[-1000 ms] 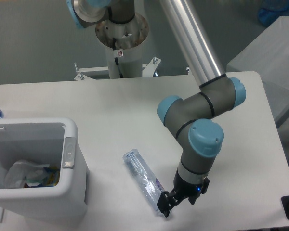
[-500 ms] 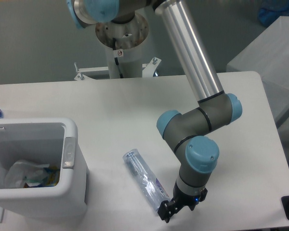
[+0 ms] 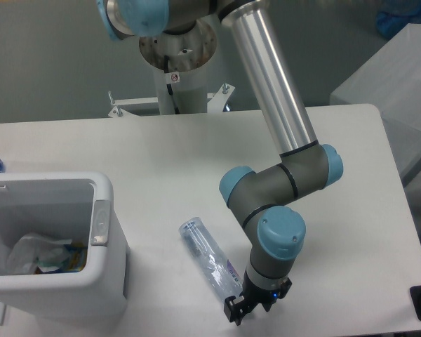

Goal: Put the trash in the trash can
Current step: 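Lower the gripper and close it around the bottle's cap end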

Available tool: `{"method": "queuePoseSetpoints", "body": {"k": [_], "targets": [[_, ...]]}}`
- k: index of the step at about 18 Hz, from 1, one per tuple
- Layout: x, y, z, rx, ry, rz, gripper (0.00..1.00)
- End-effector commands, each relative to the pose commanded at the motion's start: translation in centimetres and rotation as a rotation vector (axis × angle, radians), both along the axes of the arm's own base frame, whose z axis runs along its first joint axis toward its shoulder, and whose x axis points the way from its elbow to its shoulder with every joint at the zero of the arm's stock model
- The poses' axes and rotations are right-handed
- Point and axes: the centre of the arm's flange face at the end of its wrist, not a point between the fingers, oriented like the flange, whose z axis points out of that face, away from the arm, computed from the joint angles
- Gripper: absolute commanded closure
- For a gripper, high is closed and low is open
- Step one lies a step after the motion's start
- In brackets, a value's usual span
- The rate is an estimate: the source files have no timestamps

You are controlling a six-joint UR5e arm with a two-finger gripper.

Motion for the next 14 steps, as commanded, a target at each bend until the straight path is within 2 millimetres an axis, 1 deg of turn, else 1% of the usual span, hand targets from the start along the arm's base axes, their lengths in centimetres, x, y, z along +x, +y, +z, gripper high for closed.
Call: {"method": "queuePoseSetpoints", "body": {"k": [3, 7, 12, 14], "targets": [[0.22, 0.12, 0.04, 0.000, -0.001, 0.001, 0.51], [0.27, 0.06, -0.22, -0.004, -0.003, 0.000, 0.59], [0.38, 0.14, 0.16, 0.001, 0.001, -0.003, 0.60], [0.40, 0.13, 0.61, 0.004, 0.004, -0.003, 0.60]]}}
